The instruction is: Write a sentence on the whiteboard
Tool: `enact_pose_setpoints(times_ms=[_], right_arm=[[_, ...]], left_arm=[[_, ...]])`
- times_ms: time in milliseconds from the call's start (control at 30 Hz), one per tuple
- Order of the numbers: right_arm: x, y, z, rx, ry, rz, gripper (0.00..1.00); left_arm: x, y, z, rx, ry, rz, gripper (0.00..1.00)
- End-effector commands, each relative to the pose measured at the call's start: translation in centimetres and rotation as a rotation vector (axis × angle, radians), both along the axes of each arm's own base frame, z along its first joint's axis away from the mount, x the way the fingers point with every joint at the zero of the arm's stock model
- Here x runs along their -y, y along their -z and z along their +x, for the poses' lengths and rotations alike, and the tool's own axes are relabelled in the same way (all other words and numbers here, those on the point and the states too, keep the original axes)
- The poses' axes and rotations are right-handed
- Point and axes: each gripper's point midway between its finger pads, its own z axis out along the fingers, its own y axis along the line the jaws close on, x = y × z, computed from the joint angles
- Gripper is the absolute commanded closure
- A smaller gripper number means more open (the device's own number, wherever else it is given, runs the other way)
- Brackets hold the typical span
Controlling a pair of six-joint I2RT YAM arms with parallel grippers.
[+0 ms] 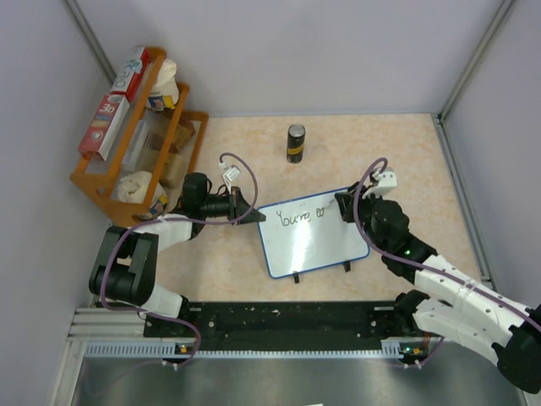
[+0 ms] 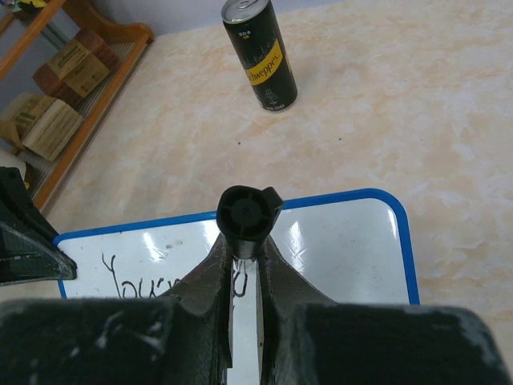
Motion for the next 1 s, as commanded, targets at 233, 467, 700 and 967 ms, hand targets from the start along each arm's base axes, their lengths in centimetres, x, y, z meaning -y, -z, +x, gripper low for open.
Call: enact_pose_setpoints(times_ms=[233,467,700,967], right_arm=[[0.7,0.0,-0.2,-0.002,0.010,-0.017,1.00],[0.8,1.4,-0.8,-0.035,-0.001,-0.036,1.00],[1.2,2.0,-1.0,-0.044,0.002,-0.050,1.00],[1.4,0.9,-1.0,-0.020,0.011,-0.040,1.00]], left_arm=[[-0.8,3.6,0.5,0.009,-0.053,0.111,1.00],[-0.8,3.6,0.4,0.007,-0.053,0.112,1.00],[-0.8,3.7,0.4,0.006,-0.054,0.114,1.00],[-0.8,3.7,0.4,0.004,-0.055,0.115,1.00]])
